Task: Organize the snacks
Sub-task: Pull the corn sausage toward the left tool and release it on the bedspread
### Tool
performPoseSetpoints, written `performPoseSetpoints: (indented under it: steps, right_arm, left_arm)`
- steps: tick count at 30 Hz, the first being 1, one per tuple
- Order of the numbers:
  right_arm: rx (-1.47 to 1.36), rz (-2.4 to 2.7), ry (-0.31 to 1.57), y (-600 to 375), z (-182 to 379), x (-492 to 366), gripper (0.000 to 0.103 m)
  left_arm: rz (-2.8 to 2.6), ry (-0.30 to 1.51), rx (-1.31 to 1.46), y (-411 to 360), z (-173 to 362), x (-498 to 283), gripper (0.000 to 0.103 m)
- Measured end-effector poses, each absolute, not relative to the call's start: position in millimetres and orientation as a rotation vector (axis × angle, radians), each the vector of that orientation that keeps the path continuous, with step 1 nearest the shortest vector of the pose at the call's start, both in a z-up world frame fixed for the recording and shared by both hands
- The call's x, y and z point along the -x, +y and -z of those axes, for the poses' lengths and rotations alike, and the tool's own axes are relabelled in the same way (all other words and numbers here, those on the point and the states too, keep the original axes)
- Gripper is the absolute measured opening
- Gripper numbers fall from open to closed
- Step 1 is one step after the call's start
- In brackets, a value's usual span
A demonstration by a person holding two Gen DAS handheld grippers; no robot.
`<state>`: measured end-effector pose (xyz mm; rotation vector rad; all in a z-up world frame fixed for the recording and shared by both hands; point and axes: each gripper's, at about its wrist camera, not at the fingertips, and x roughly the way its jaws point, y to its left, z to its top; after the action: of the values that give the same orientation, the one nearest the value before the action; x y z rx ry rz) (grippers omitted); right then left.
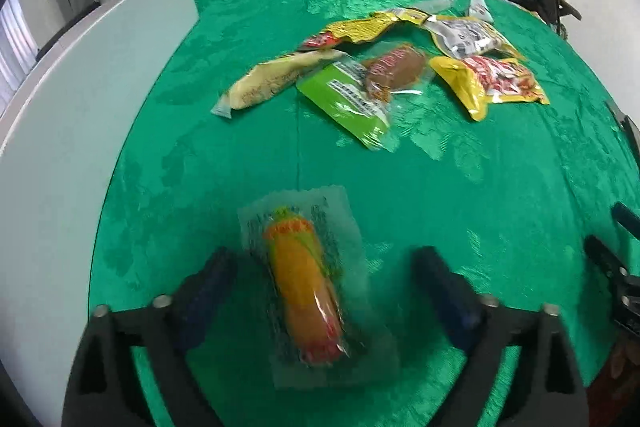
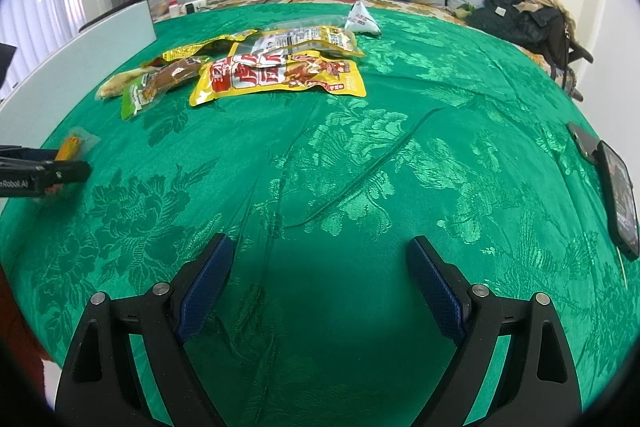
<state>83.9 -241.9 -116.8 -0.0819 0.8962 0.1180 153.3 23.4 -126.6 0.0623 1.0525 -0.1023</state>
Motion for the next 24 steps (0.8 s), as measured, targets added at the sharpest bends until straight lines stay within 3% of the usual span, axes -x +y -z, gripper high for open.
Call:
performPoseSetpoints:
  steps: [24]
  right_arm:
    - [0.082, -0.117, 0.893, -241.7, 117.1, -82.4, 0.092]
  left_arm:
    - [0.115, 0.967, -0.057, 33.7, 132.8, -151.7, 0.103]
